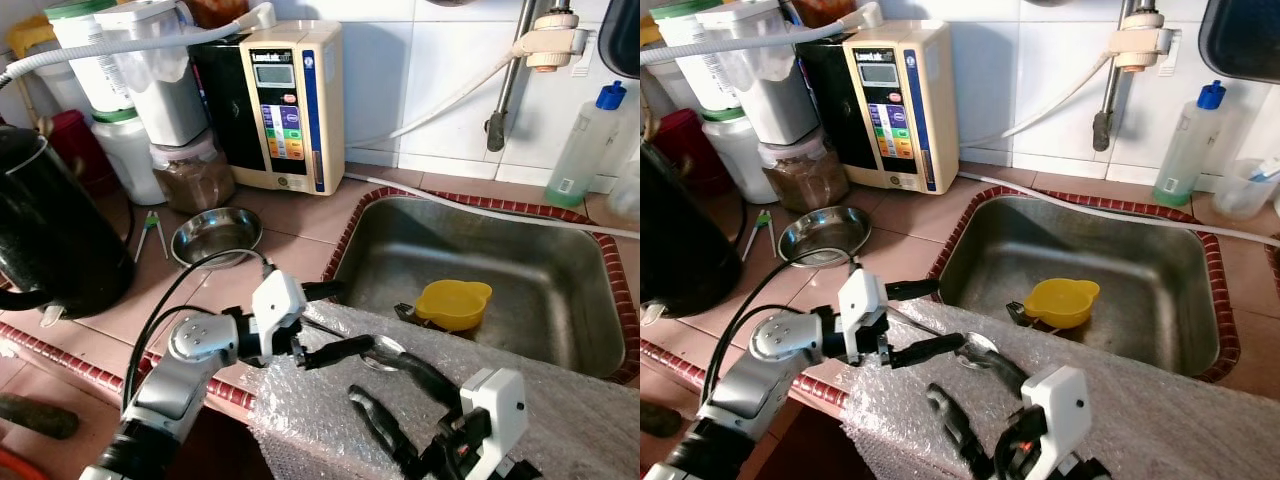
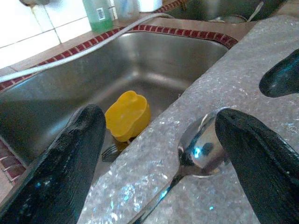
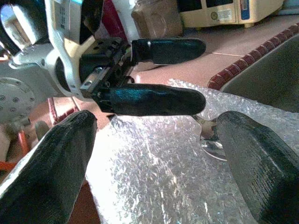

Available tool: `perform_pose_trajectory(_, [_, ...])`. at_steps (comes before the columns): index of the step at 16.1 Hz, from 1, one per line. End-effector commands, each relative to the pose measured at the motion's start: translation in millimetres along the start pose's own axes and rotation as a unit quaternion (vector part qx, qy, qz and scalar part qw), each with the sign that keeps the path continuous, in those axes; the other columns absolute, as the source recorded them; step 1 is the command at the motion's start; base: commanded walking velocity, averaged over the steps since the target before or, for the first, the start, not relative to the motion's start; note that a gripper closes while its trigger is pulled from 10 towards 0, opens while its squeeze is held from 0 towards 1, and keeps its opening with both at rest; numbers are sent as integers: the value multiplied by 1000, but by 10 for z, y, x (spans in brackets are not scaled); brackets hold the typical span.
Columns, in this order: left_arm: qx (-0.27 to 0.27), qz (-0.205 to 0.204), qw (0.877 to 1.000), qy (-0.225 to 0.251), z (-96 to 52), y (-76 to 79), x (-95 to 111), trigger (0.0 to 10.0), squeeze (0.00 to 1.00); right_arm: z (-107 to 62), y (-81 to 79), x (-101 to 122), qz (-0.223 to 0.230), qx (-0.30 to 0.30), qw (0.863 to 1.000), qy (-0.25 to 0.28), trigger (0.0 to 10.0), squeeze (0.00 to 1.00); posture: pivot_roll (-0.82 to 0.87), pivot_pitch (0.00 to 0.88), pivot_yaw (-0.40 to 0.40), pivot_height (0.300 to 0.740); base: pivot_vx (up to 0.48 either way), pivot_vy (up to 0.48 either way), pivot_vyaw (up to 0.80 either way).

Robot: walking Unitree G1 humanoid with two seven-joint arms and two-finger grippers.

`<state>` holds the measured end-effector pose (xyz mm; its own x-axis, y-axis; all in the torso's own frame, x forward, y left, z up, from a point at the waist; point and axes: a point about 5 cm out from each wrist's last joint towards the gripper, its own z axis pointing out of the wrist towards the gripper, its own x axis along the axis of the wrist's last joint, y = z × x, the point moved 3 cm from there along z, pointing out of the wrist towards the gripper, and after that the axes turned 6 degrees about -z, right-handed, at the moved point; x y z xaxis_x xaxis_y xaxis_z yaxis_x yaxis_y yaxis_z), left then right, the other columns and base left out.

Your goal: Kitchen organization

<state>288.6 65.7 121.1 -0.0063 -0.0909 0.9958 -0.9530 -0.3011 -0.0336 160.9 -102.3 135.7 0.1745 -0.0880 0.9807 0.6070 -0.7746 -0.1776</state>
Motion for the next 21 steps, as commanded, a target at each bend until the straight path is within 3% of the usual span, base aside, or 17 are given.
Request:
perform_pose_trajectory(1, [-13, 5, 1000, -7, -3, -9, 12, 10000, 0, -2, -14, 25, -5, 2, 1000, 1, 10000, 0, -124, 4, 143, 740, 0, 0, 0])
perform_pose_trajectory(3, [-22, 3, 1000, -15, -19, -13, -13, 10000, 0, 28, 80, -2, -37, -24, 999, -6, 10000, 0, -128, 6, 150, 740, 0, 0, 0])
perform_pose_trajectory(4, [-25, 1, 1000, -19, -21, -15, -30, 10000, 0, 89, 212, 40, -73, -52, 996, 1, 10000, 0, -130, 10, 148, 740, 0, 0, 0])
perform_pose_trajectory(9, [-34, 1, 999, -30, -53, 4, -74, 10000, 0, 206, 452, 242, -100, -97, 989, 38, 10000, 0, -119, 11, 135, 740, 0, 0, 0])
perform_pose_trajectory(14, [-34, -7, 999, -24, -55, 42, -67, 10000, 0, 453, 412, 150, 20, -84, 994, 62, 10000, 0, -100, 17, 125, 740, 0, 0, 0])
perform_pose_trajectory(18, [-32, -8, 999, -26, -77, 25, -69, 10000, 0, 547, 329, 12, 79, -56, 995, 36, 10000, 0, -89, 22, 121, 740, 0, 0, 0])
perform_pose_trajectory(19, [-28, -7, 999, -26, -86, 10, -63, 10000, 0, 578, 324, -57, 112, -56, 992, 27, 10000, 0, -85, 23, 121, 740, 0, 0, 0])
perform_pose_trajectory(21, [-26, -9, 999, -26, -90, 5, -58, 10000, 0, 603, 317, -151, 116, -56, 992, 3, 10000, 0, -84, 25, 121, 740, 0, 0, 0])
